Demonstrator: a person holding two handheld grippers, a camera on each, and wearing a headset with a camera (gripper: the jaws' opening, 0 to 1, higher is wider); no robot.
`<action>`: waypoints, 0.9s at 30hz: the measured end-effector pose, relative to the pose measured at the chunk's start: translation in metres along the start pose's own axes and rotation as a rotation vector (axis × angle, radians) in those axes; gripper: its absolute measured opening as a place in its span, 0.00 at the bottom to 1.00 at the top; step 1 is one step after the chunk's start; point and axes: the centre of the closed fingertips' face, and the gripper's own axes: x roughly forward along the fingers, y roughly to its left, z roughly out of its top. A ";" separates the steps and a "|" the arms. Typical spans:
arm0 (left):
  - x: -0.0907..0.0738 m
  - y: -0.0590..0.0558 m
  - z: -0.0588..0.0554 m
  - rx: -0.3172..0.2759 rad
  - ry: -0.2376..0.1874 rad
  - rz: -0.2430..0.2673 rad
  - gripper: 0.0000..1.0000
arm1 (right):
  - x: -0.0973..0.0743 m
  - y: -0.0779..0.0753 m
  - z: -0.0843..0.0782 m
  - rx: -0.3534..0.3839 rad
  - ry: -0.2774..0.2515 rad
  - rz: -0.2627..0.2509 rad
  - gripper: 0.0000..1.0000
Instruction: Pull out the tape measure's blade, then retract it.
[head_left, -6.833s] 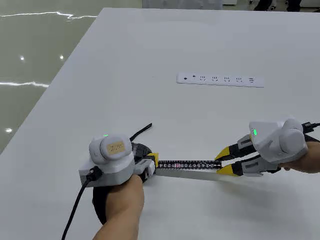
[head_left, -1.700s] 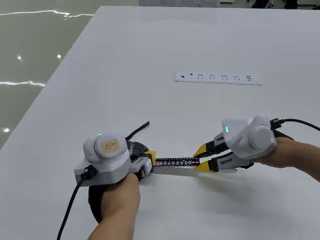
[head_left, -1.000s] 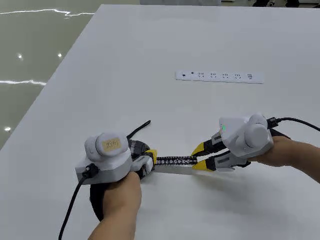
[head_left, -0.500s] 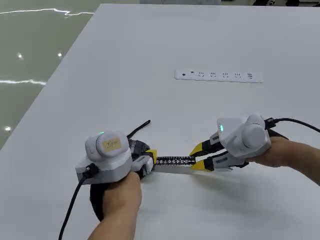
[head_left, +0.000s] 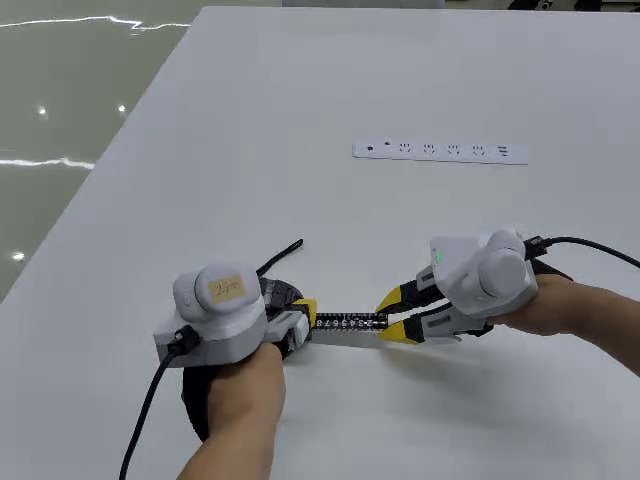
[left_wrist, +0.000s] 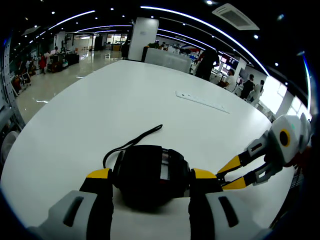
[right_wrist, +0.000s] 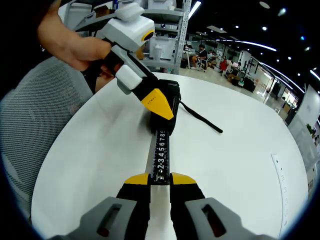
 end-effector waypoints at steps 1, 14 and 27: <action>0.000 0.000 0.000 0.000 0.000 0.000 0.56 | 0.000 0.001 0.001 0.000 0.000 0.001 0.13; -0.001 0.000 -0.001 0.006 0.001 -0.001 0.56 | 0.006 0.001 0.003 0.003 -0.004 0.004 0.13; 0.002 0.001 0.000 0.005 0.001 -0.003 0.56 | 0.009 0.002 0.008 0.000 -0.009 0.005 0.13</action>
